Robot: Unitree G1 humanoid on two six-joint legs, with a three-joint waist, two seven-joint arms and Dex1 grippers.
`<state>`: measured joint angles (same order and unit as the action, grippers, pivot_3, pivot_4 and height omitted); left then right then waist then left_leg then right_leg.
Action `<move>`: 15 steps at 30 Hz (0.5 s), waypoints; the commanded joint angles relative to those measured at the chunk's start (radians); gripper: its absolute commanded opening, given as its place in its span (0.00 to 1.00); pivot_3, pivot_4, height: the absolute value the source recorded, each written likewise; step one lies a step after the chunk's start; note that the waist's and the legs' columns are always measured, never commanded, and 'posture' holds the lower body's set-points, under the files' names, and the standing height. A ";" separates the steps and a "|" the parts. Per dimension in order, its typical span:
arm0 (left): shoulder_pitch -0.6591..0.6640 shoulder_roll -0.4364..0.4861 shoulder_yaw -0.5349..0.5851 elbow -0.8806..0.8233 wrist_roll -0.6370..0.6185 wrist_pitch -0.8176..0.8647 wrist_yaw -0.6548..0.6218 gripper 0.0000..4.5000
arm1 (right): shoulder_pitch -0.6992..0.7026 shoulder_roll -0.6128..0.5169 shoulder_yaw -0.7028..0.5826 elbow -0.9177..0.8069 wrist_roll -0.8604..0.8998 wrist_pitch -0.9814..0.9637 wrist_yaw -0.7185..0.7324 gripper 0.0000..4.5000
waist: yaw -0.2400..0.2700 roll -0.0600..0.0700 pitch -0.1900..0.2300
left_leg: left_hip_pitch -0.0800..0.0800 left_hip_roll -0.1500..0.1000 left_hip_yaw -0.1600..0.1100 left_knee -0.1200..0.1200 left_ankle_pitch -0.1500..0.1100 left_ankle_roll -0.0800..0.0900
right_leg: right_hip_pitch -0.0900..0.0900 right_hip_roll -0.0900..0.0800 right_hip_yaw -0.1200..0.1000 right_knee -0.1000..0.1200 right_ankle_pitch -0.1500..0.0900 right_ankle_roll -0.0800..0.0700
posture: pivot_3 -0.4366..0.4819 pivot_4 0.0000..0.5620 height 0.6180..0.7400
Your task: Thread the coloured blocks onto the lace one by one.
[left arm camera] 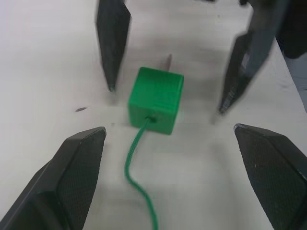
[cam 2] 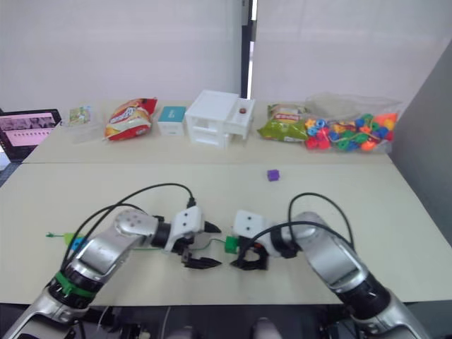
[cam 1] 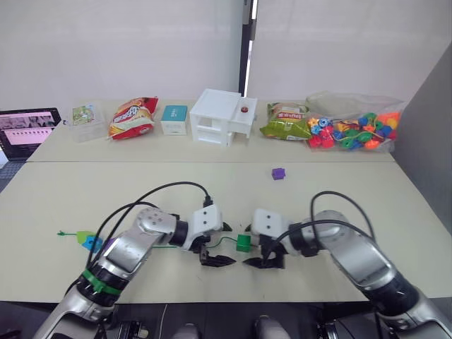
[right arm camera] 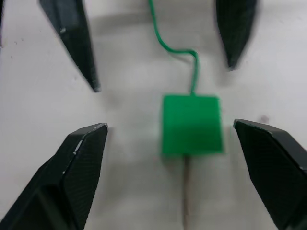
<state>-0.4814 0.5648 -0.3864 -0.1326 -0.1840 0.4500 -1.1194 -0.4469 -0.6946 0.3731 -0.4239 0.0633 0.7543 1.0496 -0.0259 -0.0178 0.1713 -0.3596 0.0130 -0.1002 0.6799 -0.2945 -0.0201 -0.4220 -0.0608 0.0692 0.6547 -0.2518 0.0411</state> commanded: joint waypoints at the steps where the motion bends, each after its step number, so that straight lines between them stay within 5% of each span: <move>1: -0.046 -0.052 -0.026 0.069 0.038 -0.071 0.019 1.00 | 0.028 -0.031 -0.048 -0.038 0.028 -0.021 -0.007 0.98 | 0.002 0.000 0.000 | 0.000 0.000 0.000 0.000 0.000 0.000 | 0.000 0.000 0.000 0.000 0.000 0.000 | 0.48 0.27 1.00; 5: -0.069 -0.101 -0.034 0.145 0.048 -0.120 0.006 1.00 | 0.045 -0.046 -0.053 -0.027 0.027 -0.041 -0.015 0.98 | -0.005 0.000 0.000 | 0.000 0.000 0.001 0.000 0.000 0.000 | 0.000 0.000 0.000 0.000 0.000 0.000 | 0.48 0.27 1.00; 15: -0.082 -0.115 -0.021 0.174 0.045 -0.151 -0.026 0.28 | 0.055 -0.029 -0.026 0.036 0.008 -0.103 -0.033 1.00 | -0.006 0.000 0.000 | 0.000 0.000 0.000 0.000 0.000 0.000 | 0.000 0.000 0.000 0.001 0.000 0.000 | 0.48 0.27 1.00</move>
<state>-0.5433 0.4541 -0.4189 0.0558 -0.1372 0.3228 -1.1386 -0.3872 -0.7265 0.3465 -0.3814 0.0632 0.6785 1.0213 -0.0318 -0.0178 0.1713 -0.3592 0.0130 -0.1001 0.6800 -0.2945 -0.0200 -0.4218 -0.0606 0.0695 0.6553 -0.2519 0.0411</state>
